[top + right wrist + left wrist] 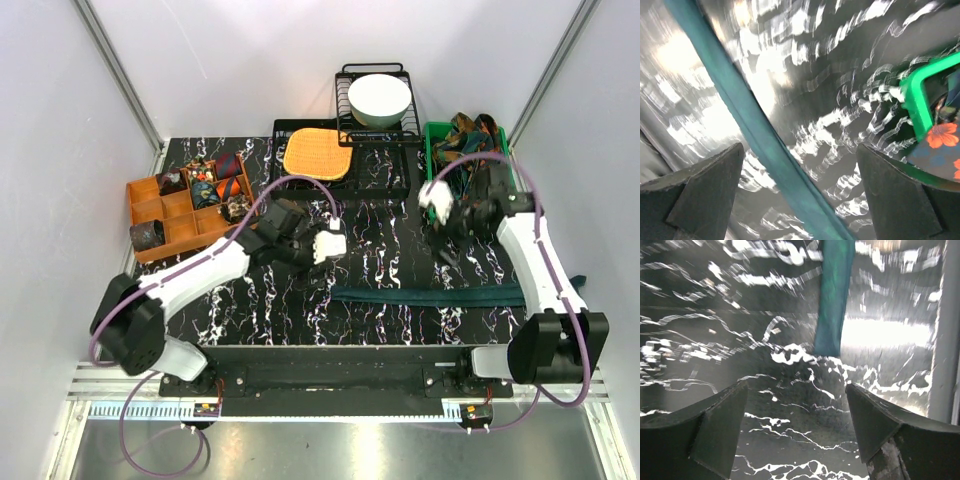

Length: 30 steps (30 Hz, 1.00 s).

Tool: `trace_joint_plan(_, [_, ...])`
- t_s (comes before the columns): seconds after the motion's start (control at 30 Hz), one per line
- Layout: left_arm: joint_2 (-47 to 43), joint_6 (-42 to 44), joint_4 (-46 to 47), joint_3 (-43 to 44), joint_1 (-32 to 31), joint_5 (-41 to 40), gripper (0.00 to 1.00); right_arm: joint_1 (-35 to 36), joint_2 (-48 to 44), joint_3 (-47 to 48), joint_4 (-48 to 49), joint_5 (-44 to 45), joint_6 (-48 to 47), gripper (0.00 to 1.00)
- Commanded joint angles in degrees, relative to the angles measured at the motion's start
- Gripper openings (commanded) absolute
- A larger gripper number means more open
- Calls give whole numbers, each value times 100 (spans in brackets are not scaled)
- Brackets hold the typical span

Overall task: Roll the ties
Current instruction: Roll the tie at the center of the board.

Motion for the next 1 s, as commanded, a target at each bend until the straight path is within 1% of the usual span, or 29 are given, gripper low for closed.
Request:
trace_joint_plan(0.0, [-777, -895, 635, -124, 68, 333, 85, -32, 302, 972, 177, -1484, 3450, 100])
trace_joint_plan(0.03, [-883, -1088, 697, -168, 77, 342, 86, -23, 399, 1069, 335, -1799, 3986, 100])
trace_joint_plan(0.07, [-980, -1151, 854, -221, 77, 385, 87, -23, 626, 1183, 380, -2029, 4905, 100])
trace_joint_plan(0.1, [-1051, -1204, 934, -326, 77, 421, 87, -31, 759, 1210, 398, -2379, 5193, 100])
trace_joint_plan(0.13, [-1121, -1300, 1013, -370, 77, 456, 89, -179, 1047, 1063, 476, -3322, 5379, 100])
trace_joint_plan(0.17, [-1104, -1327, 1075, -371, 68, 456, 89, -216, 1189, 896, 608, -3880, 5772, 100])
trace_joint_plan(0.2, [-1043, -1327, 1058, -301, 68, 447, 89, -216, 1330, 668, 835, -4416, 6002, 100])
trace_joint_plan(0.23, [-903, -1310, 988, -231, 68, 447, 89, -190, 1445, 83, 1725, -4604, 6614, 100])
trace_joint_plan(0.27, [-824, -1266, 813, -143, 77, 439, 89, -190, 1333, -245, 2273, -4545, 7542, 100])
trace_joint_plan(0.3, [-762, -1231, 777, -38, 77, 447, 89, -190, 1114, -544, 2757, -4257, 7786, 99])
trace_joint_plan(0.33, [-718, -1083, 759, -19, 68, 386, 89, -190, 520, -1078, 3450, -3602, 7928, 100])
trace_joint_plan(0.37, [-613, -985, 707, 7, 68, 360, 89, -164, 218, -1266, 3709, -3291, 8051, 100])
trace_joint_plan(0.4, [-577, -871, 663, 103, 68, 307, 89, -59, -81, -1355, 3807, -2896, 7957, 100])
trace_joint_plan(0.43, [-533, -618, 636, 156, 59, 115, 89, 168, -623, -1417, 3782, -1900, 7808, 100])
trace_joint_plan(0.47, [-420, -528, 636, 192, 59, -17, 89, 266, -846, -1444, 3799, -1595, 7484, 100])
trace_joint_plan(0.5, [-306, -510, 566, 375, 59, -132, 89, 346, -1040, -1496, 3886, -1339, 7429, 100])
trace_joint_plan(0.53, [-200, -484, 435, 516, 68, -272, 89, 372, -1285, -1662, 4096, -797, 7541, 100])
trace_joint_plan(0.57, [-129, -501, 138, 656, 59, -317, 89, 381, -1340, -1724, 4133, -348, 8230, 100])
trace_joint_plan(0.6, [-33, -579, 65, 849, 77, -343, 90, 355, -1393, -1786, 4090, 13, 8489, 100])
trace_joint_plan(0.63, [-32, -772, 30, 903, 77, -387, 91, 286, -1437, -1926, 4098, -44, 8535, 100])
trace_joint_plan(0.67, [-23, -852, -206, 1052, 77, -353, 94, 267, -1420, -1979, 4098, -192, 8501, 100])
trace_joint_plan(0.7, [-41, -1027, -347, 1123, 77, -335, 99, 267, -1367, -2032, 4081, -438, 8457, 100])
trace_joint_plan(0.73, [-41, -1107, -557, 1167, 77, -291, 99, 267, -1210, -2076, 4020, -1145, 8326, 100])
trace_joint_plan(0.8, [-128, -1352, -665, 1177, 94, -300, 99, 267, -1069, -2103, 3757, -1519, 8377, 100])
trace_joint_plan(0.87, [-199, -1563, -613, 1002, 147, -98, 99, 267, -1190, -2173, 3703, -1565, 8272, 100])
trace_joint_plan(0.9, [-216, -1965, -499, 914, 165, -106, 99, 276, -1226, -2217, 3668, -1783, 8281, 100])
trace_joint_plan(0.97, [-155, -2275, -366, 764, 174, -195, 99, 285, -1156, -2296, 3606, -2038, 8342, 100])
